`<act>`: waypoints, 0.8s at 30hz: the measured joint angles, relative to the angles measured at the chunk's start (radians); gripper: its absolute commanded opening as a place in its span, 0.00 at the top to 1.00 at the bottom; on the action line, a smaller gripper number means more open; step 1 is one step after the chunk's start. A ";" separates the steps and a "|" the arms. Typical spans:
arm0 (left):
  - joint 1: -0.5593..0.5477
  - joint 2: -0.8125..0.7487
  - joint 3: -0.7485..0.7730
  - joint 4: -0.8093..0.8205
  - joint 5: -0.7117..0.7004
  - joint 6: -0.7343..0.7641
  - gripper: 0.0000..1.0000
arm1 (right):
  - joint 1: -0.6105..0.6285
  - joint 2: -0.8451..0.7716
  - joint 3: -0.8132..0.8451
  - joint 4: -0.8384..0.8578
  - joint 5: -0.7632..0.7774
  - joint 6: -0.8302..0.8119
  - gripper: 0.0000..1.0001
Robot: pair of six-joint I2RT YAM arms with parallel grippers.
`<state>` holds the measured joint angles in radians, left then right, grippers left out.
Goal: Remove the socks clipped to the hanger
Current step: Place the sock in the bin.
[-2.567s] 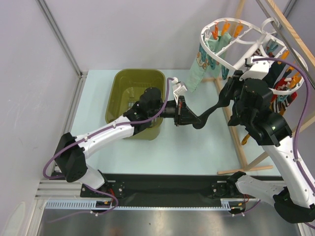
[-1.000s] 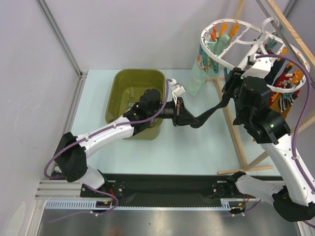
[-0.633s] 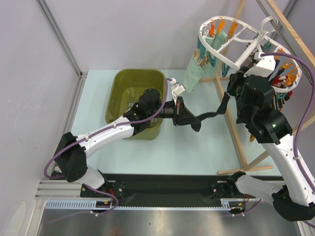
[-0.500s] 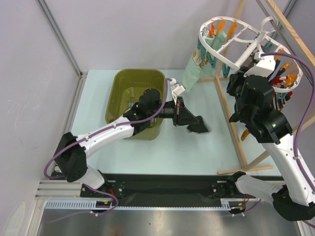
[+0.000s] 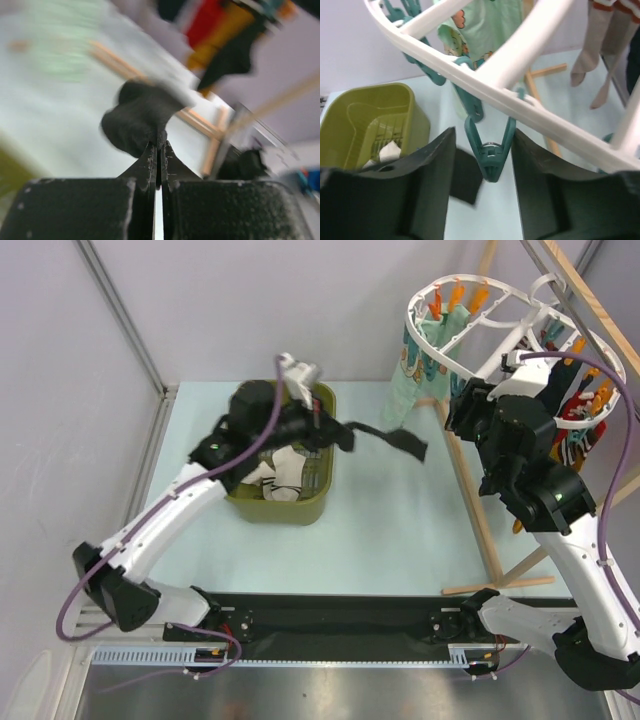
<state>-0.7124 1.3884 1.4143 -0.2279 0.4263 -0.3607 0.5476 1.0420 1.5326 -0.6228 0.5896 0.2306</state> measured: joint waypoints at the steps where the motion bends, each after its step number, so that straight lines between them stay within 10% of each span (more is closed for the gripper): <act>1: 0.046 -0.020 0.014 -0.040 -0.034 0.009 1.00 | 0.000 0.000 0.000 -0.010 -0.014 -0.002 0.38; 9: 0.316 -0.037 0.029 -0.196 -0.147 0.031 0.92 | 0.000 -0.061 -0.034 -0.100 -0.163 0.000 0.02; 24: 0.334 0.258 0.027 -0.317 -0.227 0.061 0.28 | 0.000 -0.230 -0.220 -0.302 -0.247 0.076 0.00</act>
<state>-0.3786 1.6463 1.4418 -0.5449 0.1989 -0.2993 0.5476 0.8124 1.3125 -0.9249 0.3424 0.3061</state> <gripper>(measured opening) 0.677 0.993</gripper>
